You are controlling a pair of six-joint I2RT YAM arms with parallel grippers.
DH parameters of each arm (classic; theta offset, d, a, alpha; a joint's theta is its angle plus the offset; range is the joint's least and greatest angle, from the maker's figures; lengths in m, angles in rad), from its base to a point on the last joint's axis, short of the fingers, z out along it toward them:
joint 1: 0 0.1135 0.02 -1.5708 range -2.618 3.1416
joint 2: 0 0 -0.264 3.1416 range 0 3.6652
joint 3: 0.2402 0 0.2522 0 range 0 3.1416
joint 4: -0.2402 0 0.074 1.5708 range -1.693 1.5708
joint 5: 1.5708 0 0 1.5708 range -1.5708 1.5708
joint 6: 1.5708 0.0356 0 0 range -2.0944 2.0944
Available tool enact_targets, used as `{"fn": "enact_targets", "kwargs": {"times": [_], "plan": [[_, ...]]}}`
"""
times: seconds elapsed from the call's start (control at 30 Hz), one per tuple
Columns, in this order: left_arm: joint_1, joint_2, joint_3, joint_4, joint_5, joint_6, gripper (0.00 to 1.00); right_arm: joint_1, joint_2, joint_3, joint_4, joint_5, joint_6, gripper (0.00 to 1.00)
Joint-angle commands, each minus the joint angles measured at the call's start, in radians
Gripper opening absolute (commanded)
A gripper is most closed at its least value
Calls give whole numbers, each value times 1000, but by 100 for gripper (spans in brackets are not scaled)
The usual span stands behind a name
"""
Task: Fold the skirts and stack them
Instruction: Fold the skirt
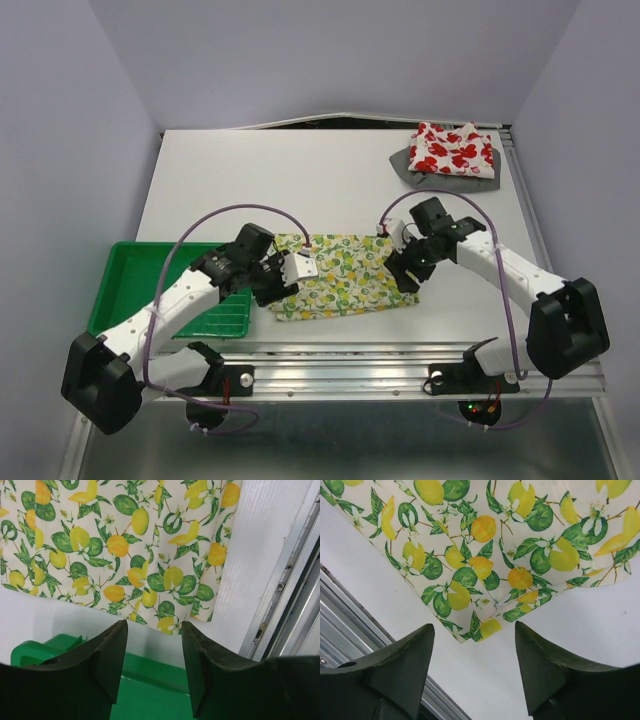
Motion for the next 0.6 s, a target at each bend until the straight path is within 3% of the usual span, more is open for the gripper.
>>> {"fn": "enact_targets", "kwargs": {"times": [0.0, 0.17, 0.27, 0.43, 0.57], "plan": [[-30, -92, 20, -33, 17, -13, 60, 7, -34, 109, -40, -27, -8, 74], [-41, -80, 74, -65, 23, -18, 55, 7, -34, 191, -55, -35, 50, 68], [-45, -25, 80, -25, -21, -43, 40, 7, 16, 206, -52, -23, 87, 60], [-96, 59, 111, 27, -81, -78, 42, 7, 96, 192, -115, 49, 160, 47], [-212, 68, 71, 113, -185, -73, 44, -7, 82, 159, -141, 66, 231, 48]]}}
